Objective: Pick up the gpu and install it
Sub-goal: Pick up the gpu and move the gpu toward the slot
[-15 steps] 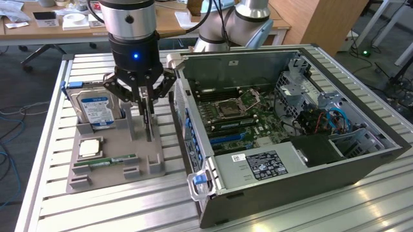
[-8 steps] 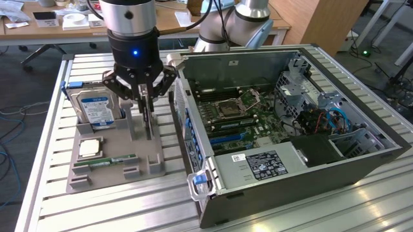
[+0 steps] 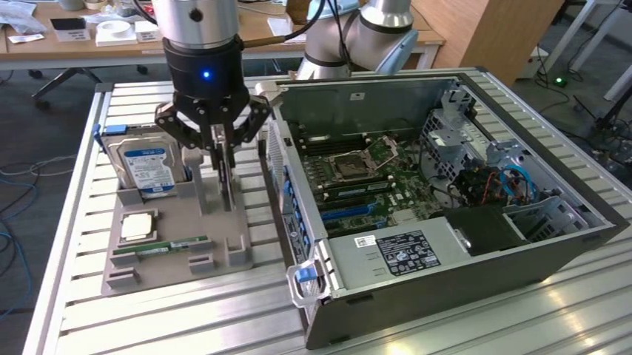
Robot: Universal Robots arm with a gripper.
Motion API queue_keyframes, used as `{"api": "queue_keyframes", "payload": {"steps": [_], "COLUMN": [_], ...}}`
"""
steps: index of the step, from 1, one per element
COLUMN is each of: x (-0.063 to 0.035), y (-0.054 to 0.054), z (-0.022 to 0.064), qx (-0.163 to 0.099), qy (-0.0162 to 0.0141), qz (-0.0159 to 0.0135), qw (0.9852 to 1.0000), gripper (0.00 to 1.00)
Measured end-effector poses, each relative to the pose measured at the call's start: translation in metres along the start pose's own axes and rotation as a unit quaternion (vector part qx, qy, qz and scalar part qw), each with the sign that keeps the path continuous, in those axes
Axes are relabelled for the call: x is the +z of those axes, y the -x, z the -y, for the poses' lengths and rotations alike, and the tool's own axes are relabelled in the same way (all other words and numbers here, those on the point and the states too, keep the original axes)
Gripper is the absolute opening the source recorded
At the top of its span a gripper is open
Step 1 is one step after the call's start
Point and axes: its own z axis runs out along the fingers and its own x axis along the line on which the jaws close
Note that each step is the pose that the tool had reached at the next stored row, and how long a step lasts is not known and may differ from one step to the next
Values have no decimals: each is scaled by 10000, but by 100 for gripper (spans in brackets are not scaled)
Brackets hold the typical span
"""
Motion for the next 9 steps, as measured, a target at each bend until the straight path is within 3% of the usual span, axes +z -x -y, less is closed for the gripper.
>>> {"api": "queue_keyframes", "payload": {"steps": [9], "x": [-148], "y": [4], "z": [2], "qx": [0], "qy": [0], "qz": [0], "qw": [10000], "gripper": [26]}}
